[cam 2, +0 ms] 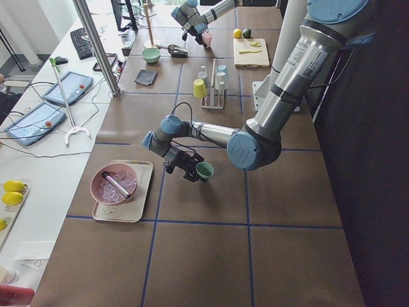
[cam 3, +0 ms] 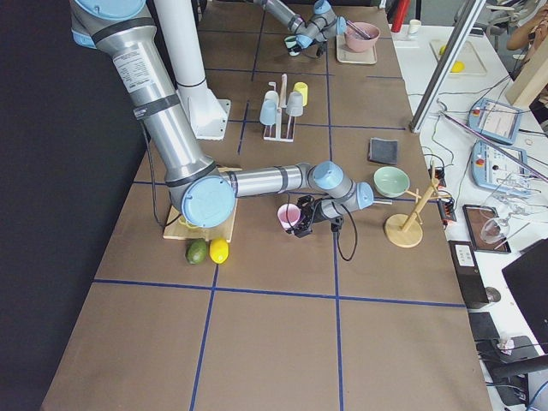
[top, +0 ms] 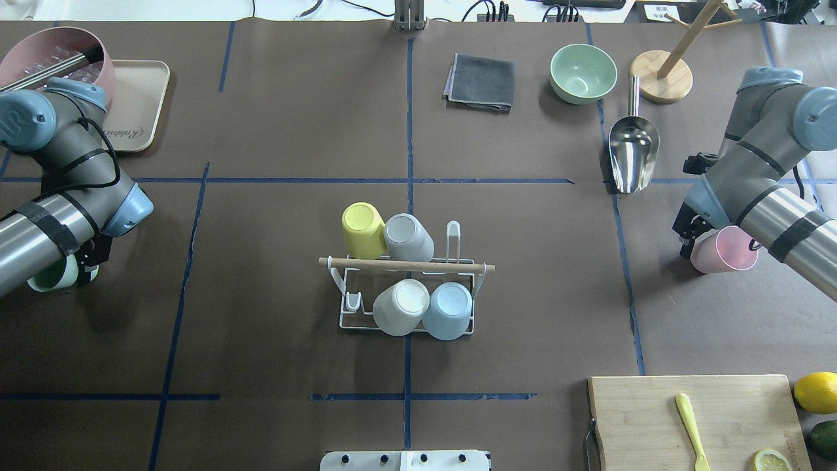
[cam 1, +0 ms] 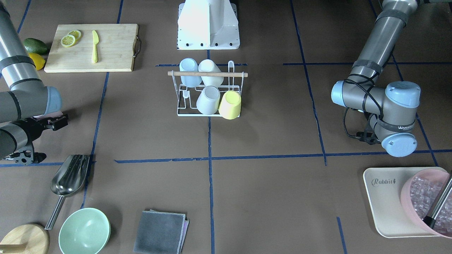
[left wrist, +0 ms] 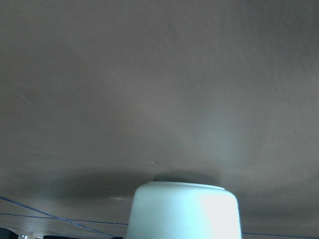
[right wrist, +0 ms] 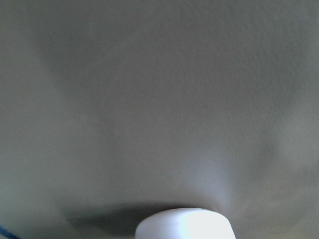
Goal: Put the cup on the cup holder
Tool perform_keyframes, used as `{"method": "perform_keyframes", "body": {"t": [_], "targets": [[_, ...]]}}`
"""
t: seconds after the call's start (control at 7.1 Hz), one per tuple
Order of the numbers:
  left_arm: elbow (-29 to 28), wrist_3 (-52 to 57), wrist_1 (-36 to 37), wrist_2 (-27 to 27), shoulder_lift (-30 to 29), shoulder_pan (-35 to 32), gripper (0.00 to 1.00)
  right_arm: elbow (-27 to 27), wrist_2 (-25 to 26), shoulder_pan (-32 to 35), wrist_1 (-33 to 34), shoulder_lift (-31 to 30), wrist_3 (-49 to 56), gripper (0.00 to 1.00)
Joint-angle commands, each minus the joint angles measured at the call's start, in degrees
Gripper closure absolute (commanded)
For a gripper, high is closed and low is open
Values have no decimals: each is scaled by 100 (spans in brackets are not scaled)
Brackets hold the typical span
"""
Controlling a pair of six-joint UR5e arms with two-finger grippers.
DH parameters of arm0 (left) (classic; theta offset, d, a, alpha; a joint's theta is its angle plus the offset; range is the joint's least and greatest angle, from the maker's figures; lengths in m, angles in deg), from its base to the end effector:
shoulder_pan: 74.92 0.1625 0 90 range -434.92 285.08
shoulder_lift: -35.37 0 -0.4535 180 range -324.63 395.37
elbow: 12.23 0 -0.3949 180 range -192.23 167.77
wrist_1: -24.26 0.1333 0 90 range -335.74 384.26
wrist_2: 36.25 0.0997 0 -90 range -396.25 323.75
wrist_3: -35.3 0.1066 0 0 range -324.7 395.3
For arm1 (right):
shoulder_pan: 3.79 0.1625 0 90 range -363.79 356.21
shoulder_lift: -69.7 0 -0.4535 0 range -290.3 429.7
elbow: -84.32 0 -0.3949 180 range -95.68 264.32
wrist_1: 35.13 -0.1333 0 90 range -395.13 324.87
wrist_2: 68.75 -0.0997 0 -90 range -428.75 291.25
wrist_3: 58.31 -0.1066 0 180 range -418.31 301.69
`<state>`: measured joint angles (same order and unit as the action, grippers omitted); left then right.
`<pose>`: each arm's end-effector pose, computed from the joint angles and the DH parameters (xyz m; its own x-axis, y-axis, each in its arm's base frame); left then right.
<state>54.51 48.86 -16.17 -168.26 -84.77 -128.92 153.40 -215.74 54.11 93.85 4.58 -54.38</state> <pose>0.3257 -0.5537 0.6332 0.7424 0.2071 -0.6372 -0.6235 0.5618 -0.5438 -0.2992 -0.5596 0.6514 0.6857 0.0703 0.7245 0.4833 0.7002 -0.5254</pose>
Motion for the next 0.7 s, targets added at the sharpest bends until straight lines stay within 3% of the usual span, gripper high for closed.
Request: {"method": "perform_keyframes", "body": {"t": [0.0, 0.14, 0.42, 0.56], "targets": [[373, 7, 158, -8, -44, -285, 92, 9, -58, -16, 74, -1, -6, 81], [810, -2, 159, 9, -44, -427, 92, 44, -49, -7, 100, -1, -6, 98], [2169, -28, 168, 62, -227, -489, 92, 454, 64, 45, 240, -18, 2, 100], [2473, -55, 150, 149, -473, -524, 92, 666, 204, 176, 354, 8, 2, 100]]}}
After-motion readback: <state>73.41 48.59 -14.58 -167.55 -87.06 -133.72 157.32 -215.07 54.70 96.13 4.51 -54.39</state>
